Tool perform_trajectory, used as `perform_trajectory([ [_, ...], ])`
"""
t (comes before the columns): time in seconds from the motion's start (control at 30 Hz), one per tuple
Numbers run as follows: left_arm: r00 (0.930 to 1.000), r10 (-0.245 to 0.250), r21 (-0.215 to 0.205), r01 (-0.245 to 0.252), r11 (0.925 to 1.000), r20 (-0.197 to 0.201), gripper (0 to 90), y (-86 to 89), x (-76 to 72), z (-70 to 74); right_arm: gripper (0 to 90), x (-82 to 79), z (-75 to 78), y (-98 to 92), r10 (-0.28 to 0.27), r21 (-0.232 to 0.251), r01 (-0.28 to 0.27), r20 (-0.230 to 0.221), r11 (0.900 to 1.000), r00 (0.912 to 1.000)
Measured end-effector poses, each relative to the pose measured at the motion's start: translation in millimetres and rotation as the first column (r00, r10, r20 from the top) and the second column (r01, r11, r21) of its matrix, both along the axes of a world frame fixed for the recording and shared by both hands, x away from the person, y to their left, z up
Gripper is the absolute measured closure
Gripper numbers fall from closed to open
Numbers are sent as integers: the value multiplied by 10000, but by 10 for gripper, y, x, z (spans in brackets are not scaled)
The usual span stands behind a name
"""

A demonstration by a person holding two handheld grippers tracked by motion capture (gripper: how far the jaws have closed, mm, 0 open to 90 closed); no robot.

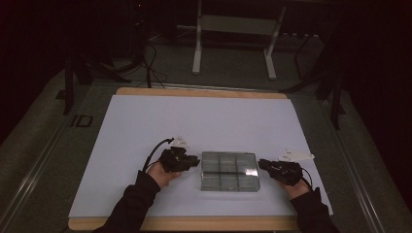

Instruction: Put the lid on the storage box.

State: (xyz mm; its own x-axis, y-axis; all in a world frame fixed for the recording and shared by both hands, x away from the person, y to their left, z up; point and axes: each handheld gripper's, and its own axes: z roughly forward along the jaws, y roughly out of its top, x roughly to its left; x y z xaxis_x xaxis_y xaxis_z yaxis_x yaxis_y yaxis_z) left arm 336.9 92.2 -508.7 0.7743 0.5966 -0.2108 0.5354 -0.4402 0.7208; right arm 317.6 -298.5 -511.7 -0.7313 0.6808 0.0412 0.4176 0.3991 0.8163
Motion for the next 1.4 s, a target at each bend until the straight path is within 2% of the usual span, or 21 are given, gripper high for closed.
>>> perform_trajectory([
  [0.17, 9999, 152, 126, -152, 9998, -28, 748, 21, 8, -68, 784, 30, -15, -19, -134, -27, 134, -40, 9999, 9999],
  [0.3, 9993, 382, 186, -381, 9991, -59, 684, 66, 26, -100, 725, 54, -14, -39, -188, 7, 188, 2, 9998, 9998],
  [0.43, 9987, 504, 286, -503, 9983, -54, 535, 101, 32, -104, 592, 87, -21, -59, -235, 12, 235, 69, 9997, 9997],
  [0.53, 9973, 717, 365, -711, 9968, -135, 329, 118, 42, -105, 457, 102, -26, -69, -403, 3, 403, 153, 9992, 9991],
  [0.6, 9990, 390, 235, -385, 9990, -215, 167, 137, 40, -112, 389, 108, -30, -72, -478, -82, 479, 205, 9988, 9986],
  [0.63, 9988, 432, 221, -427, 9988, -232, 134, 148, 43, -112, 355, 105, -31, -73, -609, -131, 613, 304, 9980, 9977],
  [0.7, 9979, 588, 144, -584, 9982, -257, 131, 166, 53, -115, 306, 110, -37, -82, -725, -162, 732, 390, 9972, 9966],
  [0.8, 9983, 537, 119, -534, 9985, -230, 35, 184, 65, -125, 220, 107, -51, -86, -746, -217, 755, 410, 9969, 9964],
  [0.9, 9987, 508, 153, -507, 9986, -72, 23, 192, 62, -128, 203, 103, -54, -100, -798, -140, 806, 492, 9967, 9956],
  [1.07, 9993, 375, -115, -375, 9992, -3, 23, 216, 60, -144, 174, 91, -48, -116, -856, 79, 852, 654, 9963, 9942],
  [1.13, 9996, 271, -206, -270, 9994, 38, 23, 222, 46, -145, 170, 86, -49, -116, -775, -26, 779, 679, 9970, 9947],
  [1.33, 9993, 219, -23, -218, 9998, 310, 24, 248, -14, -127, 173, 82, -61, -130, -922, -221, 939, 678, 9953, 9934],
  [1.4, 9989, 243, -6, -243, 9997, 389, 24, 265, -31, -126, 173, 78, -69, -142, -975, -417, 1014, 882, 9940, 9913],
])
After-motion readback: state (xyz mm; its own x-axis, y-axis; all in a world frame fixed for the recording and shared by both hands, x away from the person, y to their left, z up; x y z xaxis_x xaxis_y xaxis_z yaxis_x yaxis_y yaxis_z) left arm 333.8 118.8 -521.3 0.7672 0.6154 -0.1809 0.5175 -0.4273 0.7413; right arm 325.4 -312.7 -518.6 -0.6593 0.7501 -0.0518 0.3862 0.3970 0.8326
